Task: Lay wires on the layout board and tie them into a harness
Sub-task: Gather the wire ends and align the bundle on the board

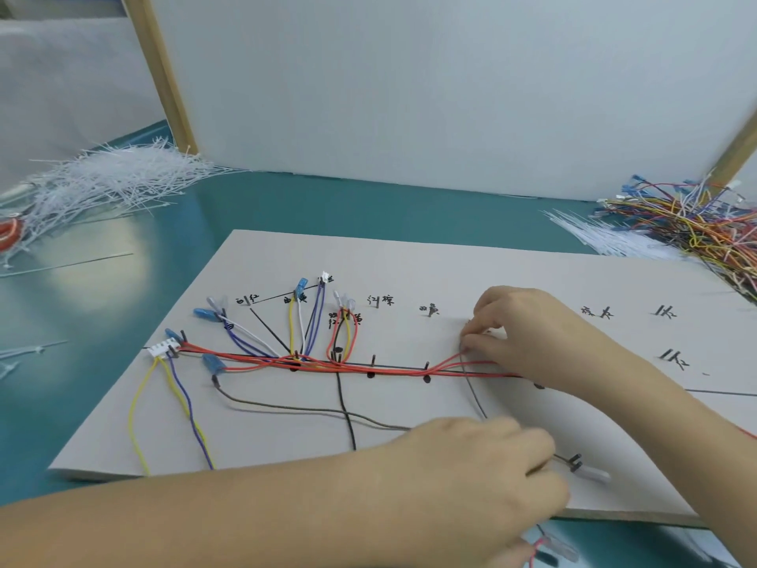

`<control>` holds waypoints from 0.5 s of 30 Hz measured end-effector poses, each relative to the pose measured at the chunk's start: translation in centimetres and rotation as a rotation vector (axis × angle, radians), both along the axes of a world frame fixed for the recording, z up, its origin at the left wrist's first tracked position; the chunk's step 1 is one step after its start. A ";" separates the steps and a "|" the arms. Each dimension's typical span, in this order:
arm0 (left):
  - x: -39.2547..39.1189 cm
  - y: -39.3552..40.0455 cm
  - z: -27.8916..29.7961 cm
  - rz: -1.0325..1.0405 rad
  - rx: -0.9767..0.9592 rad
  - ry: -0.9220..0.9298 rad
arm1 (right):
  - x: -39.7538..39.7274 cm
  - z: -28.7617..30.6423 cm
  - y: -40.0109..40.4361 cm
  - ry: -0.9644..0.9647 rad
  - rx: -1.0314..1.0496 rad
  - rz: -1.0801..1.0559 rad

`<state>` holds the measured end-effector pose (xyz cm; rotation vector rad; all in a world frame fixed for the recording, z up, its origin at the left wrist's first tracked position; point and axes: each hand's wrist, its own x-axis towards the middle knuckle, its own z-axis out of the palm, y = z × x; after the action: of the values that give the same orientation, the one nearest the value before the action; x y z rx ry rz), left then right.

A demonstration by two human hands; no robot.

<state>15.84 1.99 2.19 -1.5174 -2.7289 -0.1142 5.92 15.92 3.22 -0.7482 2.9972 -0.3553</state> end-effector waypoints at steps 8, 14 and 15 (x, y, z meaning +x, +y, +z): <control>1.2 -0.7 -1.1 0.035 -0.059 0.144 | 0.3 -0.3 -0.6 0.027 -0.037 0.049; 1.9 -1.6 -0.5 0.097 -0.074 0.119 | 0.6 -0.2 -0.5 0.026 -0.026 0.074; 2.1 -2.0 -0.4 0.094 -0.050 0.114 | 0.7 -0.2 -0.4 0.029 -0.018 0.077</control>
<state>17.92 0.02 1.83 -1.3577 -2.7258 0.0408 6.67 15.54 3.02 -0.8746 2.9860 -0.3718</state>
